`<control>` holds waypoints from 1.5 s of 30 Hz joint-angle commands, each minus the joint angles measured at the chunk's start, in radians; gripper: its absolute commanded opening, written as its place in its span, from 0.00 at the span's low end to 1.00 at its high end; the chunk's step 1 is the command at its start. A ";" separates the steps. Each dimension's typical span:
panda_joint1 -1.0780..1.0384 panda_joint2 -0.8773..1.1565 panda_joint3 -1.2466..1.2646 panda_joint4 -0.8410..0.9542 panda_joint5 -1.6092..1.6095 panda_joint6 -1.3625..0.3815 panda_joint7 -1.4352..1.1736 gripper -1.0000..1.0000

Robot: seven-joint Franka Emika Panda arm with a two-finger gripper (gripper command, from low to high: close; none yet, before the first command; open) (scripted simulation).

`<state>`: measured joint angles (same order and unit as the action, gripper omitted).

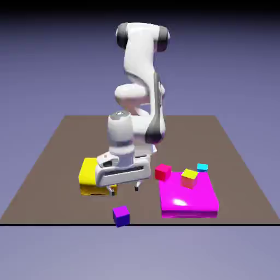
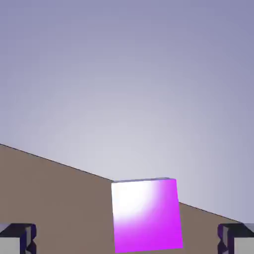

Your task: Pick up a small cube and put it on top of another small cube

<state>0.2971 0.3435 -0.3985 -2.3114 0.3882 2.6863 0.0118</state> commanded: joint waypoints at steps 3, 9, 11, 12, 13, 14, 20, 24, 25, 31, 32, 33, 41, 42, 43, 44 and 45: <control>0.017 0.055 -0.024 0.030 0.023 -0.021 -0.044 0.50; -0.086 0.230 0.108 0.088 0.145 0.098 -0.135 0.00; -0.065 0.193 0.080 0.076 0.120 0.073 -0.116 0.00; -0.043 0.157 0.053 0.064 0.094 0.049 -0.097 0.00; -0.022 0.121 0.026 0.052 0.069 0.024 -0.078 0.00; -0.001 0.085 -0.001 0.040 0.044 0.000 -0.059 0.00; 0.013 -0.090 0.044 -0.067 -0.041 -0.060 -0.062 0.00; 0.009 -0.235 0.112 -0.164 -0.105 -0.100 -0.081 0.00; 0.008 -0.272 0.129 -0.188 -0.122 -0.109 -0.086 0.00; 0.003 -0.489 0.231 -0.333 -0.218 -0.168 -0.114 0.00; 0.002 -0.525 0.247 -0.358 -0.234 -0.178 -0.118 0.00; 0.001 -0.562 0.264 -0.382 -0.250 -0.188 -0.123 0.00; -0.002 -0.734 0.362 -0.528 -0.337 -0.202 -0.155 0.00; 0.001 -0.698 0.362 -0.535 -0.330 -0.159 -0.159 0.00; 0.004 -0.662 0.361 -0.541 -0.324 -0.116 -0.164 0.00; 0.007 -0.626 0.361 -0.548 -0.318 -0.074 -0.168 0.00; 0.009 -0.589 0.361 -0.554 -0.312 -0.031 -0.173 0.00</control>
<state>0.3066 -0.2460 -0.0379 -2.8657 0.0769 2.6544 -0.1613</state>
